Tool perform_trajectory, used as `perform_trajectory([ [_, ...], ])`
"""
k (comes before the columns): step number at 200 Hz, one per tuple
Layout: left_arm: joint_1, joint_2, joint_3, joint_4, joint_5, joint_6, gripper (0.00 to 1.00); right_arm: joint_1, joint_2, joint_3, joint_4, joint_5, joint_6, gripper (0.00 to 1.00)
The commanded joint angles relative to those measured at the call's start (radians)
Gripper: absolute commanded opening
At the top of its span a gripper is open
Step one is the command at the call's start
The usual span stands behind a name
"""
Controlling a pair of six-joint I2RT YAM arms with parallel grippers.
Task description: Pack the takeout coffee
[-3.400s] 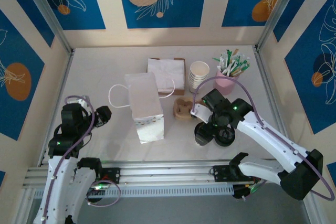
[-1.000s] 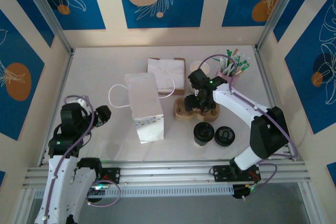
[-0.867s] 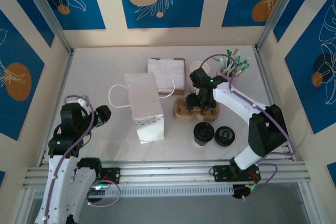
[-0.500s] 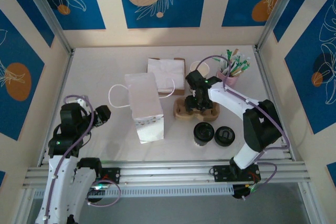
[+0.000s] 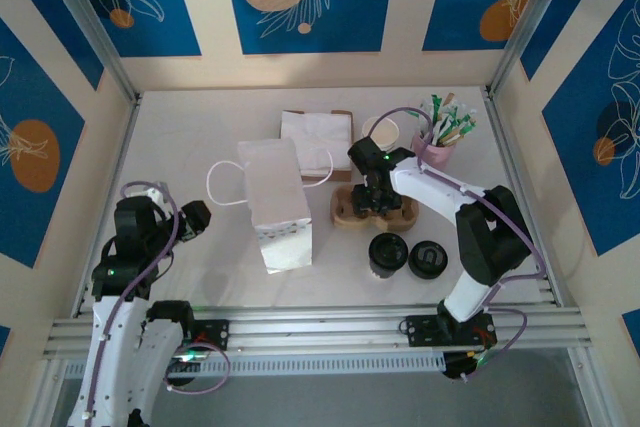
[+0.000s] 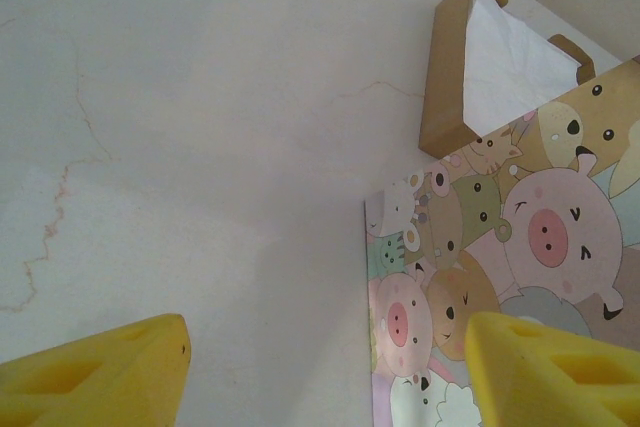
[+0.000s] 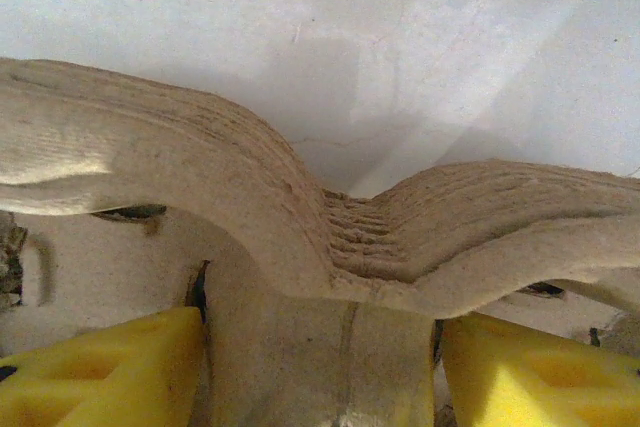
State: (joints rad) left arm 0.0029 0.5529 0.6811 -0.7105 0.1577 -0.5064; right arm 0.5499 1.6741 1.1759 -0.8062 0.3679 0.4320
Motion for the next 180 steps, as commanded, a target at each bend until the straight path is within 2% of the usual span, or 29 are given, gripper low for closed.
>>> perform_trajectory([
  [1,0.016,0.001,-0.011,0.025,0.023,0.006,0.73,0.005,-0.008,-0.003,-0.002,0.017,0.027,0.64],
  [68,0.017,-0.001,-0.01,0.025,0.023,0.006,0.73,-0.007,-0.103,0.0,0.005,-0.027,0.033,0.64],
  [84,0.017,-0.001,-0.01,0.026,0.023,0.006,0.73,-0.012,-0.118,-0.013,0.018,-0.025,0.029,0.61],
  [104,0.017,-0.001,-0.011,0.026,0.025,0.006,0.73,0.008,-0.098,-0.007,-0.008,0.062,0.025,0.58],
  [148,0.019,-0.001,-0.011,0.026,0.026,0.007,0.73,0.019,-0.061,-0.012,0.003,0.036,0.031,0.62],
  [180,0.019,-0.001,-0.011,0.027,0.025,0.007,0.73,0.028,-0.031,-0.005,0.003,0.052,0.035,0.61],
])
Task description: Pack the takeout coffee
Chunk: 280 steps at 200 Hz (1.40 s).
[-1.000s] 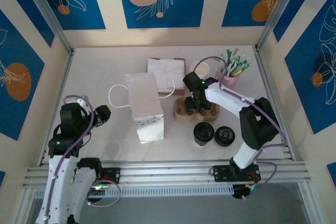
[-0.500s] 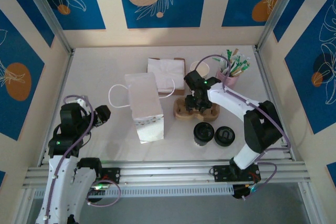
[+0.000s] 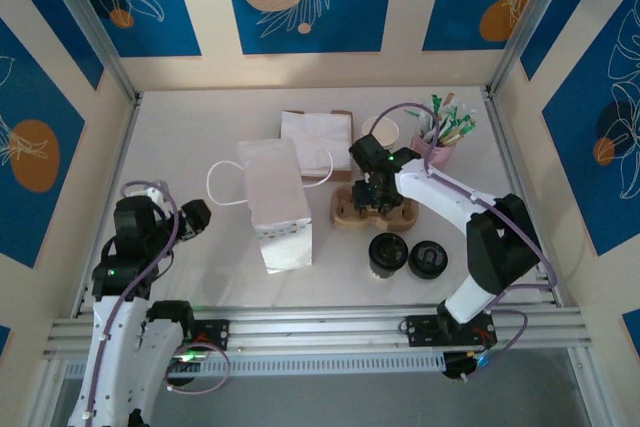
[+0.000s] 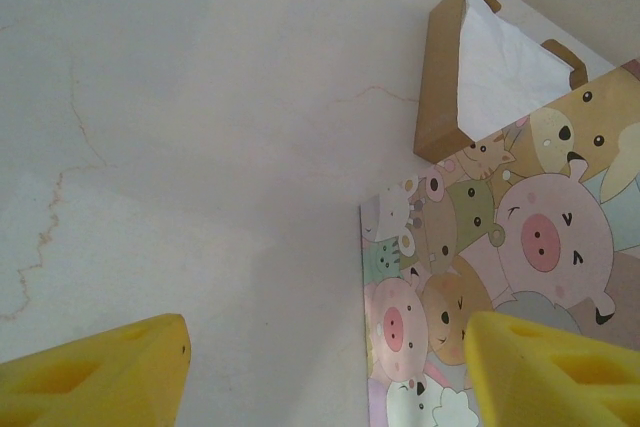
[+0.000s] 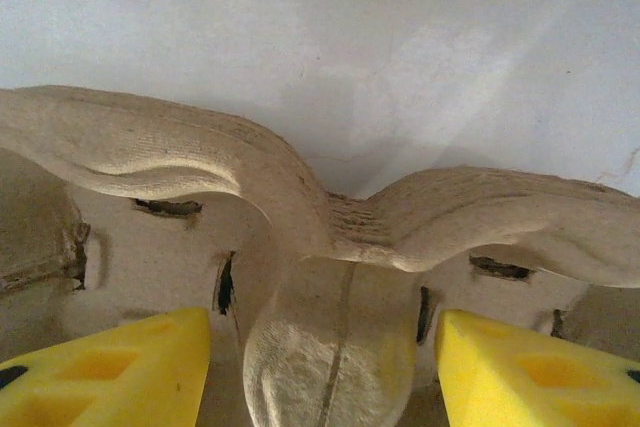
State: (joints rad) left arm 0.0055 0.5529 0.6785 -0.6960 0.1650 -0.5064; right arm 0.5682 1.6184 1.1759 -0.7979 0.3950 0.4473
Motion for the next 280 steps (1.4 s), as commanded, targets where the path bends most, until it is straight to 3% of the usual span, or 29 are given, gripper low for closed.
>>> perform_trajectory([
  [1,0.016,-0.001,-0.008,0.013,0.018,0.007,0.73,0.011,0.024,-0.005,-0.005,0.026,0.019,0.61],
  [58,0.018,-0.001,-0.008,0.012,0.019,0.006,0.73,0.019,-0.008,0.005,-0.021,0.057,0.032,0.56],
  [92,0.019,0.001,-0.008,0.012,0.019,0.006,0.73,-0.007,-0.055,-0.019,0.015,-0.043,0.051,0.53],
  [133,0.022,-0.001,-0.008,0.013,0.021,0.006,0.73,-0.013,-0.069,-0.028,0.01,-0.056,0.053,0.51],
  [165,0.023,-0.001,-0.008,0.013,0.022,0.006,0.73,0.006,-0.04,-0.026,-0.026,0.035,0.041,0.53],
  [191,0.024,-0.001,-0.009,0.015,0.025,0.006,0.73,0.024,-0.025,-0.025,-0.031,0.046,0.037,0.63],
  [280,0.024,-0.001,-0.01,0.015,0.025,0.006,0.73,0.047,-0.007,-0.006,-0.036,0.063,0.059,0.54],
])
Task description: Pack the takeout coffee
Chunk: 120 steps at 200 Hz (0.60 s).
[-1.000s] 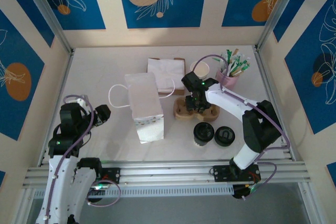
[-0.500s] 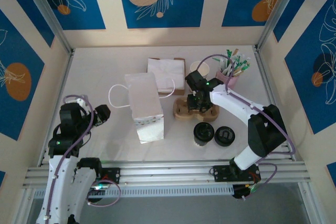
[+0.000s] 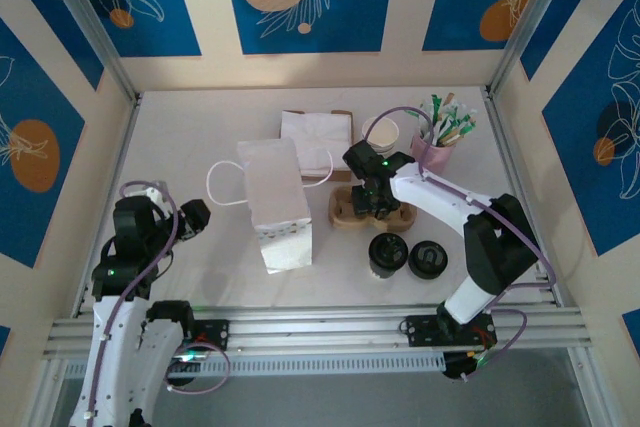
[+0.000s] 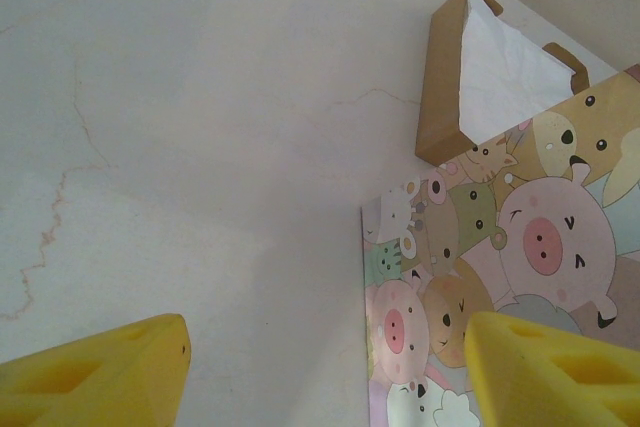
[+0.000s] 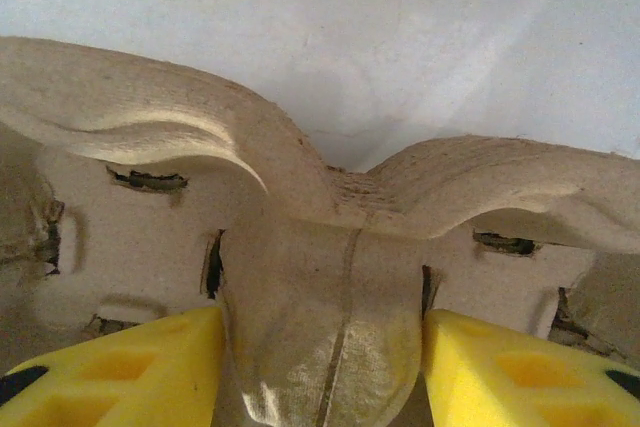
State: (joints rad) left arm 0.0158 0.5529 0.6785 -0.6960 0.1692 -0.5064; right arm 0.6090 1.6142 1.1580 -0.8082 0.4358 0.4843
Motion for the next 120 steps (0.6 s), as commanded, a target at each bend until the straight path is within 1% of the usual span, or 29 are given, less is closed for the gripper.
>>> perform_trajectory([
  [1,0.014,-0.001,-0.01,0.015,0.021,0.006,0.73,0.006,-0.003,0.012,-0.026,0.022,0.021,0.54],
  [36,0.014,-0.001,-0.009,0.016,0.02,0.006,0.73,0.005,-0.048,0.016,-0.031,0.022,0.03,0.52],
  [72,0.015,-0.001,-0.01,0.015,0.021,0.007,0.73,-0.012,-0.081,0.002,-0.014,-0.039,0.046,0.51],
  [107,0.015,-0.001,-0.01,0.015,0.022,0.006,0.73,-0.02,-0.091,-0.004,-0.014,-0.042,0.047,0.51],
  [120,0.015,-0.001,-0.01,0.015,0.023,0.006,0.73,-0.012,-0.074,-0.001,-0.029,0.0,0.039,0.51],
])
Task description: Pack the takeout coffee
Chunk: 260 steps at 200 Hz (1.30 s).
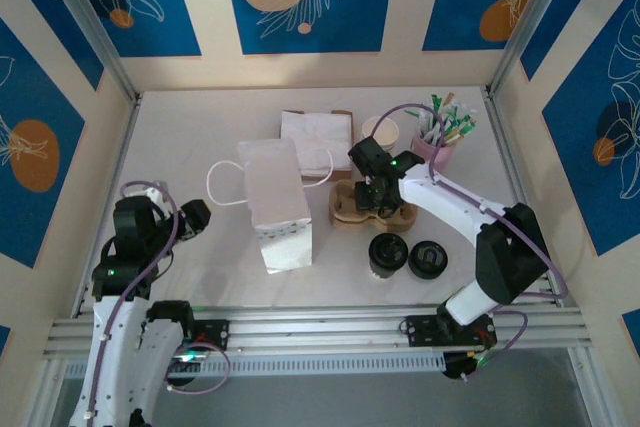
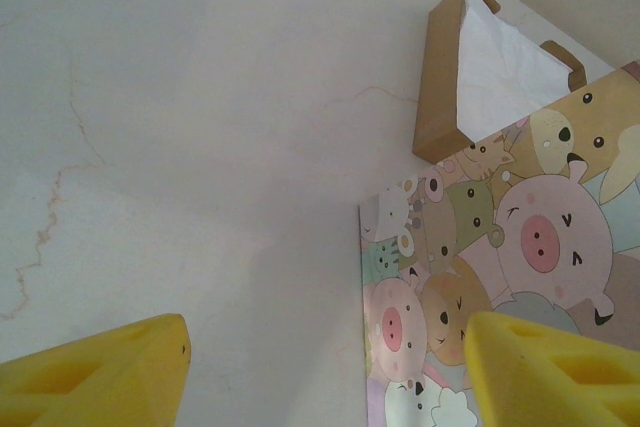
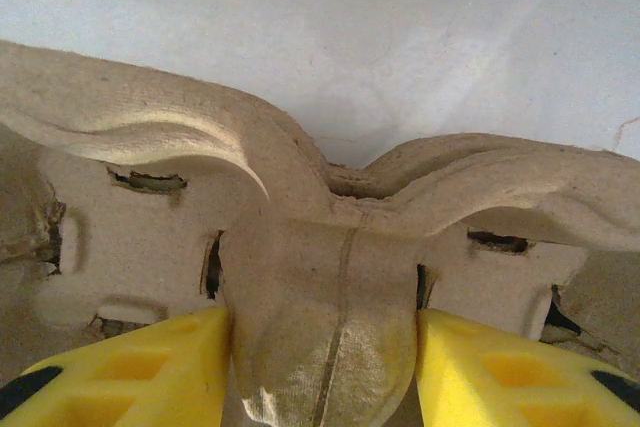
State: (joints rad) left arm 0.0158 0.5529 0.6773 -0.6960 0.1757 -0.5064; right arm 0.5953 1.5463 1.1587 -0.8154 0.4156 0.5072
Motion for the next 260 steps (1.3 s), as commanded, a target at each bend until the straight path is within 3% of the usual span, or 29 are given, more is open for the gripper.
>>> perform_trajectory([
  [1,0.015,-0.001,-0.008,0.015,0.015,0.006,0.73,0.003,-0.005,-0.001,-0.024,0.026,0.015,0.51],
  [19,0.015,-0.001,-0.008,0.015,0.015,0.007,0.73,0.044,0.047,0.025,-0.092,0.161,0.021,0.51],
  [48,0.015,-0.001,-0.008,0.015,0.016,0.006,0.73,0.012,0.004,-0.034,0.022,-0.07,0.026,0.51],
  [70,0.015,-0.001,-0.008,0.016,0.016,0.006,0.73,0.029,0.029,0.008,-0.051,0.085,0.052,0.51],
  [93,0.015,0.001,-0.008,0.015,0.018,0.006,0.73,0.01,0.005,-0.011,0.009,-0.077,0.022,0.52],
  [114,0.016,-0.002,-0.008,0.016,0.015,0.006,0.73,0.038,0.035,0.036,-0.076,0.091,0.045,0.52],
  [140,0.016,-0.001,-0.008,0.015,0.015,0.006,0.73,0.004,-0.011,0.002,-0.012,-0.069,0.042,0.52],
  [193,0.016,-0.001,-0.008,0.015,0.015,0.007,0.73,-0.004,-0.069,0.012,-0.05,-0.027,0.052,0.52],
  [260,0.018,-0.002,-0.005,0.011,0.007,0.008,0.73,-0.048,-0.211,-0.03,0.011,-0.124,0.041,0.5],
])
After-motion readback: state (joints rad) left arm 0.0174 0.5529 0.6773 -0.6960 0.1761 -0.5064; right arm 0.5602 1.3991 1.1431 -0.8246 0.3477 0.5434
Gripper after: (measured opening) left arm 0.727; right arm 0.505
